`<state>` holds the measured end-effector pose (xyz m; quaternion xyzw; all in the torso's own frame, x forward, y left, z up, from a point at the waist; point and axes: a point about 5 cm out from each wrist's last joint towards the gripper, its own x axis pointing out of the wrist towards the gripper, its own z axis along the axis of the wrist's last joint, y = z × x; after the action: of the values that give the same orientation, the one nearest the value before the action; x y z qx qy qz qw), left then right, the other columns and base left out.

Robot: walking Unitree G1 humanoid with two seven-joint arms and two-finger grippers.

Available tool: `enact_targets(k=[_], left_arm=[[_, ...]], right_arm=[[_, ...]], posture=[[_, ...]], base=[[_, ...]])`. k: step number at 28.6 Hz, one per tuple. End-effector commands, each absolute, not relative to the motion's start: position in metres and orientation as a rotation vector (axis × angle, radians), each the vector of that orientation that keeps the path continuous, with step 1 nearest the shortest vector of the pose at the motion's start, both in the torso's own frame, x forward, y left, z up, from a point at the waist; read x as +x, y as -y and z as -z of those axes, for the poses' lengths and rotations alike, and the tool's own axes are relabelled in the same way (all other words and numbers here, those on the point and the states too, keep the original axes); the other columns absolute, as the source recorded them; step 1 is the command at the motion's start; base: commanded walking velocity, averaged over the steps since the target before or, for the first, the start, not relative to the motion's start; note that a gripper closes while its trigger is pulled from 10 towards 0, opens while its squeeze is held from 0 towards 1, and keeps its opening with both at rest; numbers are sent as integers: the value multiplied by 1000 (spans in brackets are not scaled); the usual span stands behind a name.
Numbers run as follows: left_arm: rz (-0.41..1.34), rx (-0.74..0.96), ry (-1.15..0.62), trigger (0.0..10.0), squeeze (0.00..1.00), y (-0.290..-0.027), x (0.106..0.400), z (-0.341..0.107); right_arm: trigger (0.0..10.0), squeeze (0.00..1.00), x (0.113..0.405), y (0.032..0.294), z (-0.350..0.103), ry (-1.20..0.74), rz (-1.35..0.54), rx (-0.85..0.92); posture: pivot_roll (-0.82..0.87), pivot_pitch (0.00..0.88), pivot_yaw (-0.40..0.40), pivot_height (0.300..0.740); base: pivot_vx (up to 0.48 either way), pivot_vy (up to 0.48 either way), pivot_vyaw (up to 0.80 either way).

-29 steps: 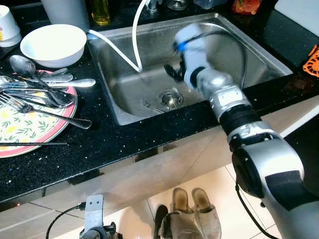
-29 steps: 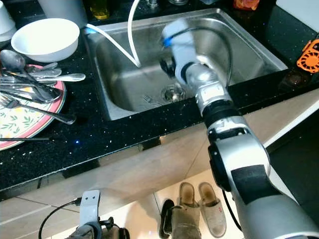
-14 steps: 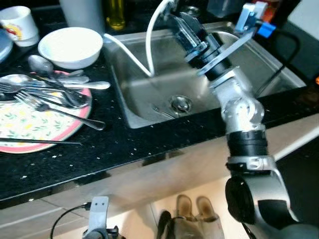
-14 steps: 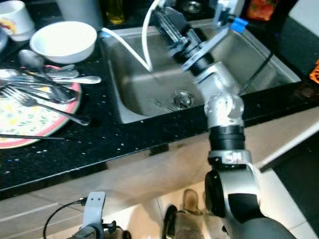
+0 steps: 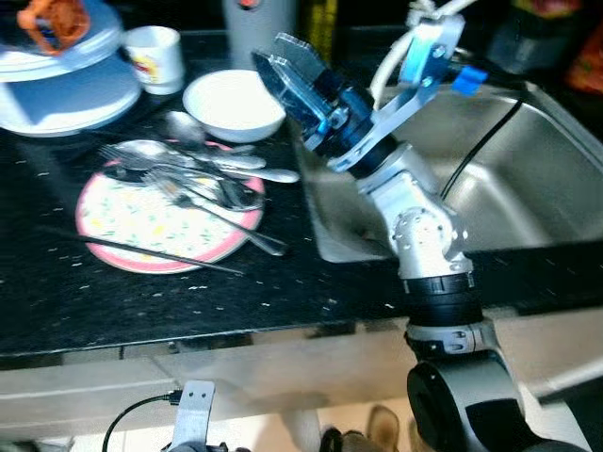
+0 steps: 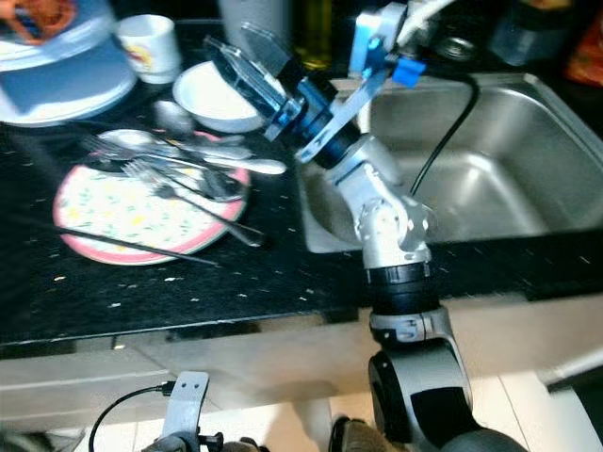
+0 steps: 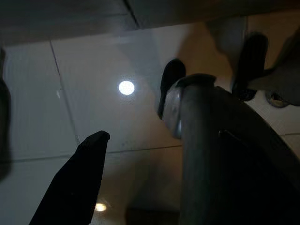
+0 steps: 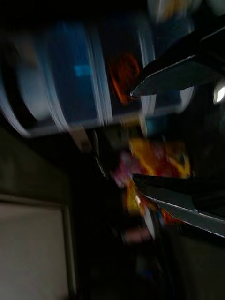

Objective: Kitchen organization

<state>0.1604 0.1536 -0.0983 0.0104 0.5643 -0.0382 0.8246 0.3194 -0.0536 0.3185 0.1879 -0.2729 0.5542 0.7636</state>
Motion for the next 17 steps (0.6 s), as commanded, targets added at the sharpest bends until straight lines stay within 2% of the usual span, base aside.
enact_targets(k=[1,11,17], left_arm=[[105,46,-1323,10000,0,-155,133,108],[114,57,-1319,10000,0,-154,135,108],[126,64,-1309,10000,0,-153,136,107]], right_arm=[[10000,0,311,46,-315,572,-1274,359],[10000,0,298,36,-299,508,-1395,218],[10000,0,297,43,-298,498,-1399,196]], posture=[[78,72,-37,740],[76,67,-37,740],[74,67,-38,740]], base=[[0,0,763],[0,0,763],[0,0,761]])
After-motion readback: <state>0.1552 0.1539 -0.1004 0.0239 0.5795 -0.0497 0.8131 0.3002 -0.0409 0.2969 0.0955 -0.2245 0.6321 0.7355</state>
